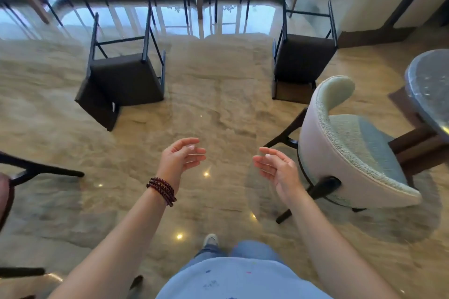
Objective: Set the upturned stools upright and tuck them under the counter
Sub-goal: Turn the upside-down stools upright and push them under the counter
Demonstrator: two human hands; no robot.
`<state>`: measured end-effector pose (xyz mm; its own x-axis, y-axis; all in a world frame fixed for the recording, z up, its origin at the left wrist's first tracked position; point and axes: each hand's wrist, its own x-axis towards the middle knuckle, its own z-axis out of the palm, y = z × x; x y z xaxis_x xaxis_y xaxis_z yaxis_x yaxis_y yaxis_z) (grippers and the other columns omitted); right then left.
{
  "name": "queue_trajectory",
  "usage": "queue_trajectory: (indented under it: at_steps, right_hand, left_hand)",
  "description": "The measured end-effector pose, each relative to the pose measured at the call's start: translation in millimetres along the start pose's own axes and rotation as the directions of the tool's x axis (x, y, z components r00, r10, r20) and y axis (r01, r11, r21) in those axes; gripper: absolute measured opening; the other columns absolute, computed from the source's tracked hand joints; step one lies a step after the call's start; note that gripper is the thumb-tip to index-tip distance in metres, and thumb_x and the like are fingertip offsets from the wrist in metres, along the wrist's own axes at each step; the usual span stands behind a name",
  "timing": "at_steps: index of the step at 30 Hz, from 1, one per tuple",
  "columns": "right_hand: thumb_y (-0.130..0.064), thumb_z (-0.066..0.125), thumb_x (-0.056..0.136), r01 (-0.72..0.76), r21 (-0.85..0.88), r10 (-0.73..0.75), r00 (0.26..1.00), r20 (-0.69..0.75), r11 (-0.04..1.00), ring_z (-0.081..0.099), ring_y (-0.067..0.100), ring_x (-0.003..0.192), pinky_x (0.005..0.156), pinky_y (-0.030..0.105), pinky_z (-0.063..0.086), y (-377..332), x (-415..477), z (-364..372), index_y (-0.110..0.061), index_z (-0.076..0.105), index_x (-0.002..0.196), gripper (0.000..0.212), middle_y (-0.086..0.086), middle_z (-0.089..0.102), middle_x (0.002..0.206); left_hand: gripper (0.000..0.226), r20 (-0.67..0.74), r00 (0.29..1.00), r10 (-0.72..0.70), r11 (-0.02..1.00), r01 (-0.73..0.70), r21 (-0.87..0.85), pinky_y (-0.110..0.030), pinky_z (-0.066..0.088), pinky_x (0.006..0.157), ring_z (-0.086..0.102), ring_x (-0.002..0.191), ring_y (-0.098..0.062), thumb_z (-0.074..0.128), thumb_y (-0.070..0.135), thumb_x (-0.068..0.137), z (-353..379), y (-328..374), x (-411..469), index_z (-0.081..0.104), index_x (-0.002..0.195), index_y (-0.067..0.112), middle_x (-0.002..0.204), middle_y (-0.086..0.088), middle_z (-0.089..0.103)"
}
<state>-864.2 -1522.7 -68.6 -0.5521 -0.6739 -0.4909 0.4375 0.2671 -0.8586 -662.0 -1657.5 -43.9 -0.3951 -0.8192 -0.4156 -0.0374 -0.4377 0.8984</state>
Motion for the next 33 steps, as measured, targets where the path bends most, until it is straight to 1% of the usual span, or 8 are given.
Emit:
queue_trajectory:
  at_steps: [3, 7, 11, 17, 19, 22, 28, 33]
  right_hand:
    - [-0.01, 0.05, 0.094, 0.003, 0.015, -0.002, 1.0, -0.024, 1.0, 0.069, 0.022, 0.09, 0.077, 0.033, 0.05, -19.8, 35.6, 14.9, -0.017, 0.069, 0.1, 0.021, 0.007, 0.075, 0.09]
    - [-0.012, 0.05, 0.094, 0.005, 0.018, -0.004, 1.0, -0.031, 1.0, 0.07, 0.02, 0.09, 0.082, 0.034, 0.05, -41.1, 88.0, 26.5, -0.018, 0.069, 0.101, 0.021, 0.006, 0.075, 0.091]
    - [-0.011, 0.049, 0.095, 0.003, 0.036, -0.001, 0.999, -0.049, 0.999, 0.07, 0.021, 0.089, 0.08, 0.033, 0.049, -63.0, 150.9, 33.8, -0.018, 0.07, 0.1, 0.022, 0.007, 0.075, 0.091]
    - [-0.002, 0.044, 0.093, -0.024, 0.028, 0.026, 0.997, -0.078, 0.999, 0.069, 0.023, 0.09, 0.077, 0.032, 0.049, -118.6, 262.6, 32.8, -0.017, 0.068, 0.1, 0.029, 0.005, 0.076, 0.087]
    - [-0.001, 0.043, 0.093, -0.027, 0.015, 0.028, 0.996, -0.085, 1.0, 0.07, 0.023, 0.092, 0.079, 0.033, 0.049, -145.6, 298.1, 31.4, -0.017, 0.068, 0.102, 0.031, 0.006, 0.076, 0.091]
    - [-0.004, 0.045, 0.094, -0.032, 0.019, 0.034, 0.995, -0.099, 0.999, 0.07, 0.023, 0.093, 0.076, 0.032, 0.05, -181.1, 345.8, 26.6, -0.017, 0.068, 0.105, 0.029, 0.007, 0.076, 0.094]
    - [-0.006, 0.048, 0.094, -0.035, 0.067, 0.048, 0.978, -0.204, 0.997, 0.07, 0.021, 0.09, 0.08, 0.034, 0.05, -223.8, 425.1, 20.6, -0.017, 0.07, 0.101, 0.025, 0.007, 0.075, 0.092]
    - [-0.006, 0.048, 0.094, -0.029, 0.115, 0.061, 0.958, -0.28, 0.993, 0.07, 0.022, 0.092, 0.084, 0.036, 0.049, -247.1, 477.9, 13.0, -0.017, 0.069, 0.102, 0.025, 0.009, 0.075, 0.095]
  left_hand:
    - [0.021, 0.019, 1.0, -0.01, 1.0, 0.01, 0.01, -0.036, 0.052, 0.079, 0.07, 0.074, -0.019, 0.048, 0.005, 0.093, 2.4, 19.5, 45.8, 0.066, 0.099, 0.013, 0.081, -0.006, 0.073]
    - [0.021, 0.045, 0.998, -0.033, 0.999, 0.032, 0.02, -0.034, 0.052, 0.078, 0.07, 0.072, -0.017, 0.048, 0.004, 0.092, 14.8, 36.7, 105.1, 0.066, 0.099, 0.013, 0.08, -0.005, 0.073]
    - [0.02, 0.069, 0.997, -0.047, 0.998, 0.044, 0.048, -0.035, 0.053, 0.08, 0.07, 0.075, -0.018, 0.049, 0.005, 0.092, 35.0, 55.1, 171.2, 0.066, 0.099, 0.014, 0.083, -0.007, 0.073]
    - [0.019, 0.078, 0.995, -0.055, 0.996, 0.048, 0.081, -0.035, 0.051, 0.08, 0.07, 0.077, -0.02, 0.051, 0.006, 0.091, 81.4, 100.0, 288.4, 0.066, 0.1, 0.013, 0.082, -0.006, 0.073]
    - [0.019, 0.097, 0.994, -0.055, 0.995, 0.047, 0.084, -0.035, 0.051, 0.081, 0.069, 0.079, -0.021, 0.051, 0.006, 0.091, 104.3, 118.2, 326.9, 0.066, 0.103, 0.011, 0.084, -0.007, 0.073]
    - [0.02, 0.117, 0.991, -0.062, 0.997, 0.055, 0.062, -0.031, 0.054, 0.076, 0.07, 0.075, -0.018, 0.051, 0.005, 0.092, 135.5, 144.0, 380.7, 0.065, 0.105, 0.009, 0.081, -0.006, 0.074]
    - [0.02, 0.185, 0.979, -0.087, 0.992, 0.068, 0.103, -0.035, 0.051, 0.079, 0.07, 0.072, -0.017, 0.05, 0.003, 0.091, 184.6, 177.2, 476.7, 0.066, 0.097, 0.012, 0.075, -0.002, 0.074]
    - [0.022, 0.268, 0.956, -0.122, 0.987, 0.088, 0.134, -0.032, 0.051, 0.075, 0.07, 0.07, -0.015, 0.05, 0.002, 0.09, 223.5, 193.2, 549.7, 0.067, 0.095, 0.015, 0.074, -0.002, 0.074]
